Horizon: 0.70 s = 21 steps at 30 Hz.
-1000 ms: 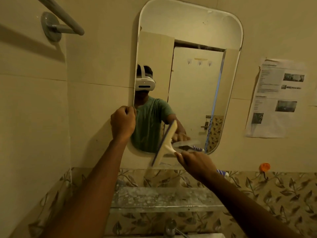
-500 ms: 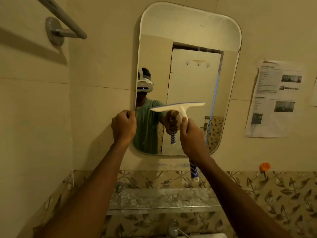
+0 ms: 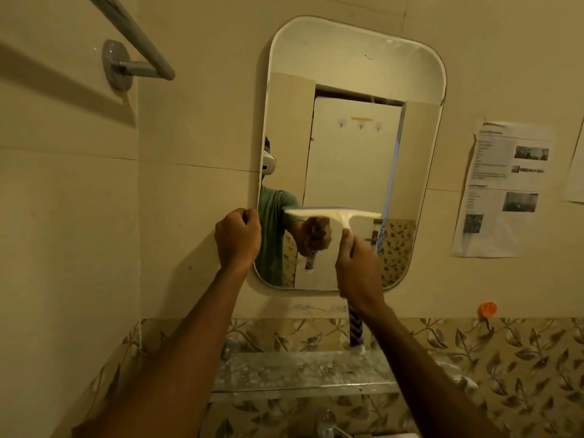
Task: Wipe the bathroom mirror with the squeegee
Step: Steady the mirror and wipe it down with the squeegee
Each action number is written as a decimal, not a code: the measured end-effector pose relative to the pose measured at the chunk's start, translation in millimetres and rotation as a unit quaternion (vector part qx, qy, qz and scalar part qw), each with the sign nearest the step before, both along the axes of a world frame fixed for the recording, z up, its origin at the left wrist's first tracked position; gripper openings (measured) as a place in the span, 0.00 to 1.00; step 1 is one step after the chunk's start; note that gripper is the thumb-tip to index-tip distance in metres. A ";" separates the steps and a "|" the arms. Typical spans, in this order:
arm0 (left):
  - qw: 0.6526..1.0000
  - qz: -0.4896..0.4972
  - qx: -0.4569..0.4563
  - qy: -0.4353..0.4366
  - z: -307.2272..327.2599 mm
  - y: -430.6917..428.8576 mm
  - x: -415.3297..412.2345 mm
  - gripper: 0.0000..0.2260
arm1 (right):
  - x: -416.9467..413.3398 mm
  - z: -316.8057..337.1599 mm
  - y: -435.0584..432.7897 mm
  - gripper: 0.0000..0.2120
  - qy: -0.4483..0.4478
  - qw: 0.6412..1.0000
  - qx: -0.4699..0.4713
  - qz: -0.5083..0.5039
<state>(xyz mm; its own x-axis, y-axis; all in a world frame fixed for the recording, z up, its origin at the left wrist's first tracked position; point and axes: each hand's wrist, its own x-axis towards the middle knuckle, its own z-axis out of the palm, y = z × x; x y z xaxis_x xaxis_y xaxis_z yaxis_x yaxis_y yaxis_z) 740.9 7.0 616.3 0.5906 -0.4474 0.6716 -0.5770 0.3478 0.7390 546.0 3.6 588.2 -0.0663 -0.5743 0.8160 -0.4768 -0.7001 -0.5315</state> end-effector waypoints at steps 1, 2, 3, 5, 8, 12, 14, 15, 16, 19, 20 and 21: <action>1.000 -0.002 -0.001 0.000 -0.2 -0.4 0.1 0.18 | 0.8 10.8 -2.8 0.18 -0.005 1.000 -0.011 -0.010; 1.000 -0.002 -0.003 0.000 -0.2 -0.7 0.3 0.18 | 1.9 13.5 -4.7 0.18 -0.006 1.000 -0.024 -0.019; 1.000 -0.001 -0.005 -0.002 0.0 -1.2 0.6 0.18 | 3.0 8.9 -5.4 0.18 -0.005 0.999 -0.032 -0.024; 1.000 0.005 -0.007 -0.003 0.9 -1.6 0.5 0.19 | 3.7 -21.6 -4.7 0.19 -0.002 0.999 -0.019 -0.029; 1.000 0.014 -0.008 -0.002 2.2 -1.2 -0.6 0.20 | -3.7 -71.6 3.7 0.18 0.004 0.998 0.062 -0.025; 1.000 0.014 -0.006 -0.006 1.9 -0.6 0.1 0.19 | -21.6 -60.8 4.7 0.20 0.018 0.995 0.100 -0.004; 1.000 0.013 -0.007 -0.007 1.7 -0.5 0.2 0.19 | -34.3 -18.3 -5.0 0.23 0.008 0.997 0.060 -0.040; 1.000 0.015 -0.007 -0.008 1.9 -0.3 0.1 0.18 | -42.4 6.1 -12.1 0.24 -0.002 0.997 0.043 -0.063; 1.000 0.016 -0.007 -0.008 2.2 -0.5 -0.1 0.18 | -50.9 29.0 -19.6 0.26 -0.013 0.996 0.037 -0.082; 1.000 0.014 -0.003 -0.008 2.2 -2.3 0.2 0.18 | -70.3 57.3 -37.7 0.27 -0.031 0.993 0.040 -0.103; 1.000 0.014 -0.002 -0.010 2.2 -2.9 0.8 0.18 | -72.0 49.3 -40.2 0.25 -0.032 0.994 0.044 -0.096; 1.000 0.015 0.001 -0.013 2.5 -3.4 1.8 0.18 | -70.7 33.5 -40.9 0.24 -0.032 0.994 0.052 -0.087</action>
<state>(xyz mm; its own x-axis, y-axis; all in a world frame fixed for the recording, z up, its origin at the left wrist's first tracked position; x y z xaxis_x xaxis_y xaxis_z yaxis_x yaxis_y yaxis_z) 742.7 3.6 618.8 0.5861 -0.4307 0.6863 -0.6062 0.3290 0.7241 475.3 -37.3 621.7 -0.2220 -0.6309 0.7434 -0.5478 -0.5500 -0.6304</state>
